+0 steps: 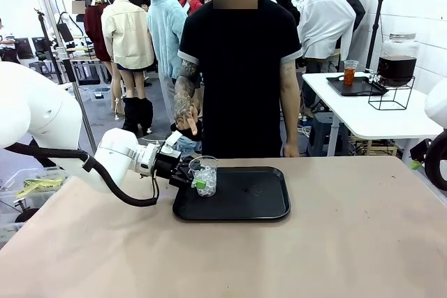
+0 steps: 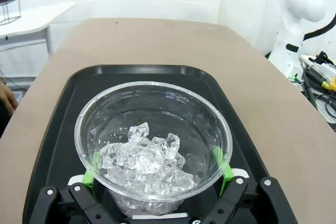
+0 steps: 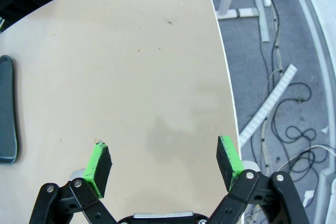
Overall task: Pour the drink into the iced cup.
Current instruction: Pick up the iced cup indicated by the human and present it to them.
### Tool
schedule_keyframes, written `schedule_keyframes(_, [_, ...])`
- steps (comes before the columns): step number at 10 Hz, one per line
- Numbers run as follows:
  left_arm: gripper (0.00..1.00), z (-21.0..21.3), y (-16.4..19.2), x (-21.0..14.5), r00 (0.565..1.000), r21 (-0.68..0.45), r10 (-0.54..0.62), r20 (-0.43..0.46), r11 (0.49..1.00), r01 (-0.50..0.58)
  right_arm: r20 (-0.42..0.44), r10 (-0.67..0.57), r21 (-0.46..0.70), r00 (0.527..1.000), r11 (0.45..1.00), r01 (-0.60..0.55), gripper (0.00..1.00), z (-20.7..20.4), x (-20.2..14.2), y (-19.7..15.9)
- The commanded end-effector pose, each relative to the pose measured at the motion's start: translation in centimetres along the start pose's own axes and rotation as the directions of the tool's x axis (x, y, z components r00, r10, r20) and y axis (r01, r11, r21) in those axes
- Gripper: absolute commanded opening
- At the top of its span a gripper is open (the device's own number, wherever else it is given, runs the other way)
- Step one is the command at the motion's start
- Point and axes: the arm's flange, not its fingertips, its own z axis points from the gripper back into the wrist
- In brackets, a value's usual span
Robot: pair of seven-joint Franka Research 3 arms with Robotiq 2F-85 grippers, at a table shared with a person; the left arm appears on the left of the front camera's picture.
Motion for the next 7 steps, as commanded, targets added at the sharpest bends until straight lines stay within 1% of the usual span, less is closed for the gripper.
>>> schedule_keyframes(1, [1.0, -0.32, 0.81, -0.24, 0.999, -0.011, -0.032, 0.017, 0.999, 0.032, 0.01, -0.018, -0.013, 1.0, 1.0, 0.018, 1.0, 0.01, -0.35, 0.36])
schedule_keyframes(7, [1.0, -0.69, 1.39, -0.4, 0.999, -0.016, -0.021, 0.03, 1.0, 0.022, 0.01, -0.018, -0.013, 1.0, 1.0, 0.018, 1.0, 0.01, -0.35, 0.36])
